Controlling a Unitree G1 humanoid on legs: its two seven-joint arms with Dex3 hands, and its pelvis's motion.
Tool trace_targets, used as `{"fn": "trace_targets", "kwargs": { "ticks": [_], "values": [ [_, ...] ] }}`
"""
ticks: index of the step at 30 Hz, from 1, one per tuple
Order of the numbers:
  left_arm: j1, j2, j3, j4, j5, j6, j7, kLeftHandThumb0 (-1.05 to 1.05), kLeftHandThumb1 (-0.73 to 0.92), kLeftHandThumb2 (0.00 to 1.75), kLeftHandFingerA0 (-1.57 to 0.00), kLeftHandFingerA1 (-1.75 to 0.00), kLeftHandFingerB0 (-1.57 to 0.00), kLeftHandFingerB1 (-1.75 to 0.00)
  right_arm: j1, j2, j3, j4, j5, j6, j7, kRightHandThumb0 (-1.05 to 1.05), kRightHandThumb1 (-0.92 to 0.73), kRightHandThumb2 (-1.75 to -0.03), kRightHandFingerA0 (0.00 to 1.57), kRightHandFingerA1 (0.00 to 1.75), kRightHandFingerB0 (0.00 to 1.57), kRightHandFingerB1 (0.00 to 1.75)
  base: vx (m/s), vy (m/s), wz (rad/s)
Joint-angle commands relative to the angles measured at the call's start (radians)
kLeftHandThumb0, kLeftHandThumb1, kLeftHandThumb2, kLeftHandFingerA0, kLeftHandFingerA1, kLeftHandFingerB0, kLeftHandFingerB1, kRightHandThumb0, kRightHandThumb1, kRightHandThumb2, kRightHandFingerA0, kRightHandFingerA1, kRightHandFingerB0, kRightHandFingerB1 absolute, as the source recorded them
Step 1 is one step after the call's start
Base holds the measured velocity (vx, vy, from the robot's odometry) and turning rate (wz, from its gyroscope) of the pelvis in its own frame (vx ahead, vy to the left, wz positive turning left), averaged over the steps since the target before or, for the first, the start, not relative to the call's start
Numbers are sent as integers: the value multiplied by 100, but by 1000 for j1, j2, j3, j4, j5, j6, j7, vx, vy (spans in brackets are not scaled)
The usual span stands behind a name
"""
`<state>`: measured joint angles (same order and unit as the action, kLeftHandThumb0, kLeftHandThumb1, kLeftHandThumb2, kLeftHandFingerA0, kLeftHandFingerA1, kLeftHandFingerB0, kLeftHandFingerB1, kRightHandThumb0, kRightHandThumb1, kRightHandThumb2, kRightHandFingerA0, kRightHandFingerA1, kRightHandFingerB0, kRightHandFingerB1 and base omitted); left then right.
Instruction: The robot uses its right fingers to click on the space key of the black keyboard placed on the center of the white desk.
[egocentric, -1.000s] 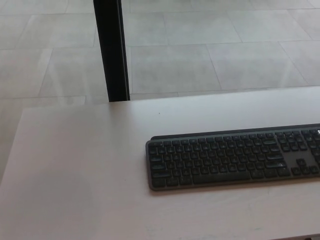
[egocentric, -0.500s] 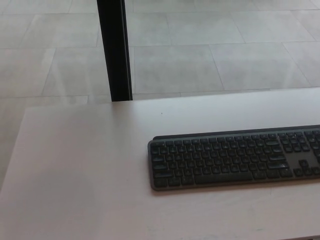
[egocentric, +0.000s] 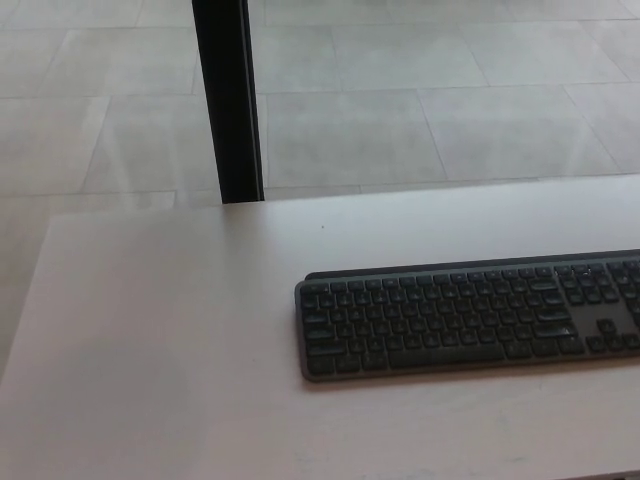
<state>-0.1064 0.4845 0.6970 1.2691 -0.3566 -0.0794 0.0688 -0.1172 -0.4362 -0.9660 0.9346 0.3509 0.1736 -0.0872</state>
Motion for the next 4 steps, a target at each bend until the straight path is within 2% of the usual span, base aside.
{"fn": "trace_targets", "kwargs": {
  "ticks": [1, 2, 3, 4],
  "values": [
    [0, 23, 3, -1, -17, -6, 4, -47, 65, 59, -70, -73, -53, -55, 15, -7, 22, 2, 43, -30, -1, -39, -32, -86, 77, 83, 83, 88, 0, 0, 0],
    [1, 23, 3, -1, -17, -6, 4, -47, 65, 59, -70, -73, -53, -55, 17, -7, 26, 3, 47, -32, -2, -39, -32, -86, 77, 83, 83, 88, 0, 0, 0],
    [5, 25, -6, 1, -9, -5, 9, -48, 65, 59, -70, -69, -53, -54, 22, -10, 29, 6, 50, -30, 2, -39, -32, -85, 74, 82, 73, 81, 0, 0, 0],
    [6, 25, -15, 3, 1, -7, 16, -50, 65, 60, -70, -69, -56, -55, 24, -6, 32, -8, 53, -24, -5, -39, -31, -86, 82, 87, 81, 87, 0, 0, 0]
  ]
}}
